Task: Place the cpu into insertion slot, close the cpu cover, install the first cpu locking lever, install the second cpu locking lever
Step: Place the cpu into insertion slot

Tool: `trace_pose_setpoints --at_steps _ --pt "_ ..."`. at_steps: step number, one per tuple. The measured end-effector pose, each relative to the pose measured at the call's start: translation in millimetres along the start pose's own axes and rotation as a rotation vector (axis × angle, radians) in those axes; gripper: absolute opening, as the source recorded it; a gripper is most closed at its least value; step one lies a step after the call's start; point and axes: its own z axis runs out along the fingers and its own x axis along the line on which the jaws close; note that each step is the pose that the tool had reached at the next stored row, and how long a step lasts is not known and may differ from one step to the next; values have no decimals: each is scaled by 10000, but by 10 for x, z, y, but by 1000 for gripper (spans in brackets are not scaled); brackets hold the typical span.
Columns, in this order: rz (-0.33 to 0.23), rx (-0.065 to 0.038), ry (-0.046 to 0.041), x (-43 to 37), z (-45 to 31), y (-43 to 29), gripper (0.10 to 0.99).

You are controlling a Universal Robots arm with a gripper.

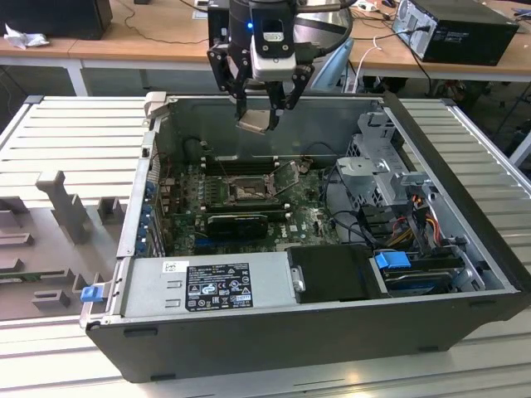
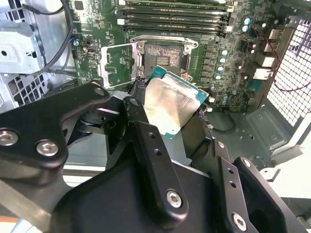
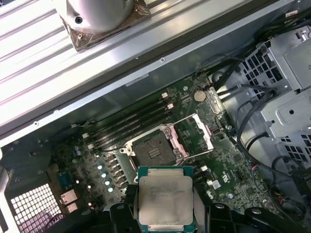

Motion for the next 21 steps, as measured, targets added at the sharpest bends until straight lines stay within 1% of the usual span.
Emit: trace_pose_setpoints --at_steps 5,9,10,12,15,17,21 --pt "336 -7 -30 0 11 -1 541" --pt "745 -15 -66 -1 22 -2 541" --pt "980 -20 -88 -1 29 -2 541" --pt "1271 -26 -114 -1 34 -3 541" --pt "1596 -32 -143 -1 39 -3 541" --pt "2106 -42 -188 -1 48 -4 541" --pt "2452 -49 -219 -1 62 -5 541"
